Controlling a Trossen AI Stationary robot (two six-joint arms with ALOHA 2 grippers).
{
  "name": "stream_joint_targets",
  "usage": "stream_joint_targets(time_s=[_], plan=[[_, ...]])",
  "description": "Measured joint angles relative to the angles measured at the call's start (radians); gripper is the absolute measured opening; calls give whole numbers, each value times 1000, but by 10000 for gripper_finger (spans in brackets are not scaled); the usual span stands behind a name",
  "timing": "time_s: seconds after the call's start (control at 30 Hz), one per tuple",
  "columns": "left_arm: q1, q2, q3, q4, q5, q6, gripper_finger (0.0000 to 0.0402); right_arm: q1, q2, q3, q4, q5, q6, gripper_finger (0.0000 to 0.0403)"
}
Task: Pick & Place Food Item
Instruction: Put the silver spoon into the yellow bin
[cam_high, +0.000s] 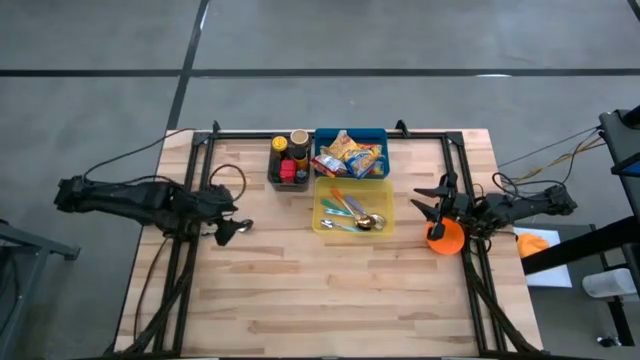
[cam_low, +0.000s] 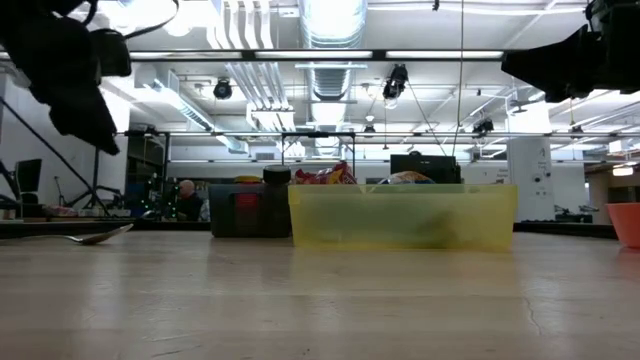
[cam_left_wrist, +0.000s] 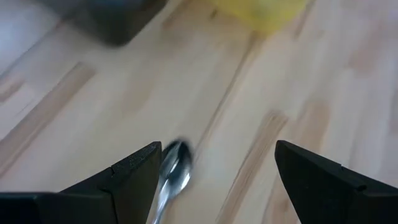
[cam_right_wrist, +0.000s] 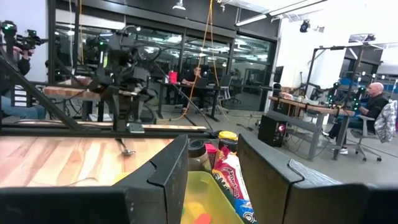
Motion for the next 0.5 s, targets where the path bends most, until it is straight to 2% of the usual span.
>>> stream_joint_targets(time_s=[0.23,0.5], plan=[[0,236,133,-280,31,-85,317,0,0,0,0,0,0,139],[0,415,133,-292,48,-62,317,0,0,0,0,-1,0,139]])
